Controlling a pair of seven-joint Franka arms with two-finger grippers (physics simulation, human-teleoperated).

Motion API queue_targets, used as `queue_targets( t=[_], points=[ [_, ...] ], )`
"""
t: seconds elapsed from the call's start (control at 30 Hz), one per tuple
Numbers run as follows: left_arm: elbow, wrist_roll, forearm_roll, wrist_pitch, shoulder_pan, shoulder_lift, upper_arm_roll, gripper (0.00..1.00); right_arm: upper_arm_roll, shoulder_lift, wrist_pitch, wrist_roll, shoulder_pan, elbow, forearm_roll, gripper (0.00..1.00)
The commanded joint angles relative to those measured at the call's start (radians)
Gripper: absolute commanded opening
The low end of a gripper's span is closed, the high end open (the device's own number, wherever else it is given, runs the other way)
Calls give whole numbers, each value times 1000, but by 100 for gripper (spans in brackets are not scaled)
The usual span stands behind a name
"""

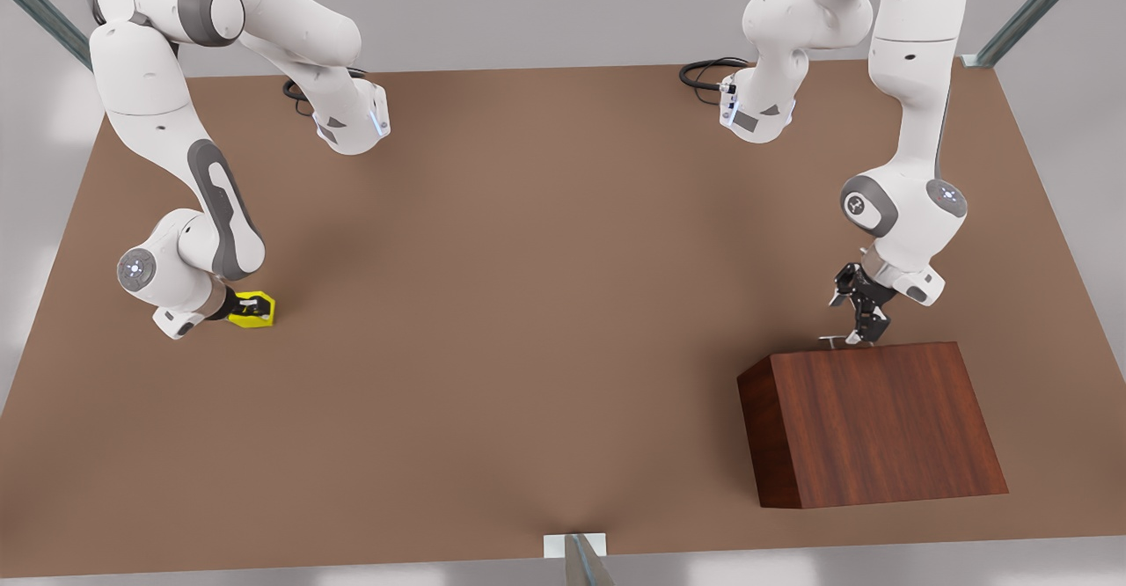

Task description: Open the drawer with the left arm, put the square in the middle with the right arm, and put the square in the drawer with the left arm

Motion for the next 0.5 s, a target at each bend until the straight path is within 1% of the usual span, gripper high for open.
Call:
queue_targets(
  t=[0.0, 0.17, 0.23, 0.27, 0.3, 0.37, 0.47],
  points=[
    [0, -2, -2, -15, 0, -3, 0, 100, 0, 2, 2, 1, 0, 2, -1, 63],
    [-20, -15, -2, -51, 0, -31, 2, 100, 1, -9, -9, -1, 0, 5, -1, 63],
    [-35, -16, -2, -51, 0, -40, 2, 100, 3, -31, -11, -6, 0, 5, -1, 63],
    [-37, -21, -2, -51, 0, -42, 2, 100, 9, -51, -41, -3, 3, 12, -2, 64],
    [-38, -22, -2, -51, 0, -46, 2, 100, 47, -80, -75, 27, 9, 15, -1, 64],
    [-51, -24, -2, -51, 0, -55, 3, 100, 110, -81, -74, 122, 32, 44, 1, 64],
    [-78, -24, -2, -51, 0, -74, 5, 100, 201, -74, -64, 358, 129, 74, 39, 64]
  ],
)
